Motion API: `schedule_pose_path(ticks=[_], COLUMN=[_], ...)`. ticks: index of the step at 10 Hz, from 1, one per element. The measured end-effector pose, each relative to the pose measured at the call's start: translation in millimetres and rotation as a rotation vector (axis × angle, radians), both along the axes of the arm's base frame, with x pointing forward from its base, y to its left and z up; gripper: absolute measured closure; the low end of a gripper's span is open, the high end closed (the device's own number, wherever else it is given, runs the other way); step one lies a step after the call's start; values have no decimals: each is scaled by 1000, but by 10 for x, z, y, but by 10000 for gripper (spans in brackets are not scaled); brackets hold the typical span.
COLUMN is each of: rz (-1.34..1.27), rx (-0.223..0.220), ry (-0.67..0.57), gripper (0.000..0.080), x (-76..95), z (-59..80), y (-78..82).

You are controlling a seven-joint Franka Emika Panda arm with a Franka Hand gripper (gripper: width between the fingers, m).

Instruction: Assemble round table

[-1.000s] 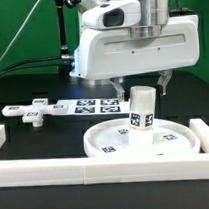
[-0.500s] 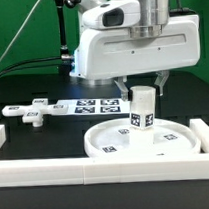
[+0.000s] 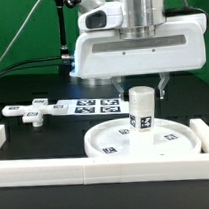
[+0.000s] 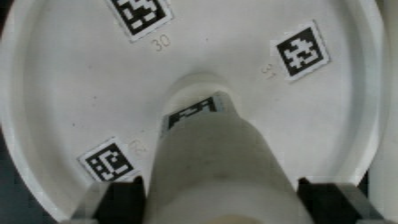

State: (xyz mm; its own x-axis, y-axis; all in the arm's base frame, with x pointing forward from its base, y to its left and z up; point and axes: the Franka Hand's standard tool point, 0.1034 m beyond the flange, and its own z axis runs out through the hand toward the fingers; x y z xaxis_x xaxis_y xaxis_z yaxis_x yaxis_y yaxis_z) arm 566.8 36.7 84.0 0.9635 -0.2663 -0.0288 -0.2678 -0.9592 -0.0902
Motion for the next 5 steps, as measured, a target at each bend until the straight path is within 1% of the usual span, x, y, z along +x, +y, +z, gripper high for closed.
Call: schedule_pose_path(ticks=[3,4,5], rz=[-375,-529,-629], rx=[12,21,23], ry=[36,52,64], gripper=[390,390,390], x=[-1,-19,-33], z=[0,-8,-12], y=[0,14,39])
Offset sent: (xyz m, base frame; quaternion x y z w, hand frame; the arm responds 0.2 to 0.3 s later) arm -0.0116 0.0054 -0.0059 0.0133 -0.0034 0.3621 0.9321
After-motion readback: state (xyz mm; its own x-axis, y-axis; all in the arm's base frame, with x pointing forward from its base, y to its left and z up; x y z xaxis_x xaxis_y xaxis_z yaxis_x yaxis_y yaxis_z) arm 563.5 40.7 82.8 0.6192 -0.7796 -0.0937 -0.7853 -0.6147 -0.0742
